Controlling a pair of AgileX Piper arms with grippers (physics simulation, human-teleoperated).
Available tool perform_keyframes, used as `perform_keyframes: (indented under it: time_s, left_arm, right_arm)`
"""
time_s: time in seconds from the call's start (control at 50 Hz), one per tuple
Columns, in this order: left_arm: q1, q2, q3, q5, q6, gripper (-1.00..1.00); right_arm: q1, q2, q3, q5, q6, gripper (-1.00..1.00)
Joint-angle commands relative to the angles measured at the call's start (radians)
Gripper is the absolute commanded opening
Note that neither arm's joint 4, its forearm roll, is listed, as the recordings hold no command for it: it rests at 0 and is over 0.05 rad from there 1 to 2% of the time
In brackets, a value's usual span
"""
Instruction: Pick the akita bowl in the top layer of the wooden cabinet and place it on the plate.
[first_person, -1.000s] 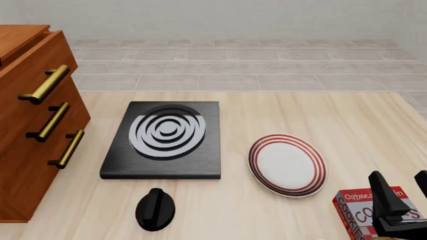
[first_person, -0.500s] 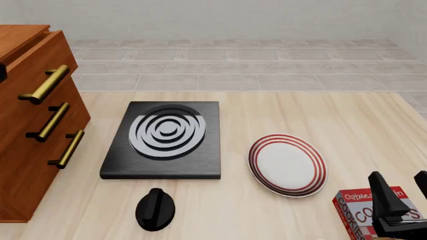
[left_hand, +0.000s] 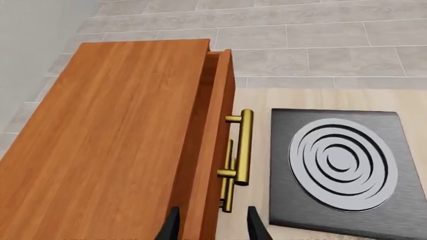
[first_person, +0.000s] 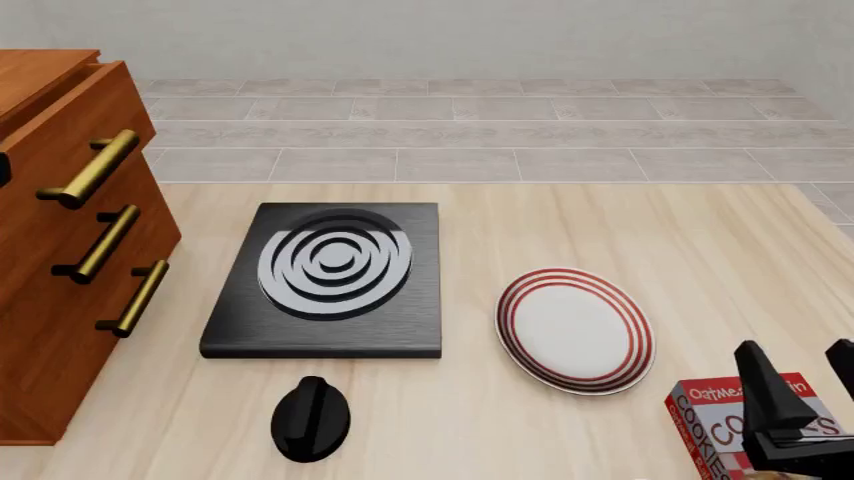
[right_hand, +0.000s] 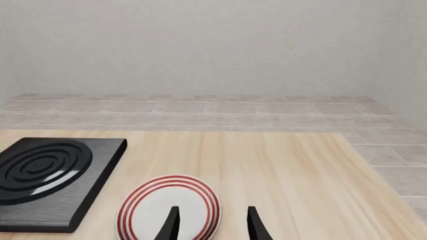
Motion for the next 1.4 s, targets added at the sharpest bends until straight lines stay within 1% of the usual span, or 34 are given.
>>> perform_keyframes:
  time_s: [0.02,0.24,0.42,0.6,1.04,1.14,1.22,1.4]
  left_arm:
    - [0.022,0.002,0.031,-0.006,0.006,1.0]
    - [0.035,-0.005,0.061,-0.015,0.011,1.0]
    - [0.056,-0.01,0.093,-0.029,0.024,1.0]
    - [0.054,-0.011,0.125,-0.037,0.014,1.0]
    - [0.068,-0.012,0.189,-0.065,0.022,1.0]
    - [0.059,-0.012,0.193,-0.059,0.014,1.0]
    - [0.031,-0.014,0.189,-0.042,-0.013,1.0]
    - [-0.005,-0.017,0.182,-0.027,-0.037,1.0]
  right_arm:
    - [0.0,0.008,0.0,-0.008,0.0,1.0]
    - [-0.001,-0.012,-0.001,0.012,0.003,1.0]
    - [-0.001,-0.006,-0.001,0.006,0.003,1.0]
    - [-0.001,-0.006,-0.001,0.007,0.002,1.0]
    - [-0.001,-0.002,-0.001,0.004,0.003,1.0]
    - [-0.001,-0.007,-0.001,0.009,0.003,1.0]
    - [-0.001,-0.014,-0.001,0.015,0.003,1.0]
    - [-0.002,-0.017,-0.001,0.018,0.004,1.0]
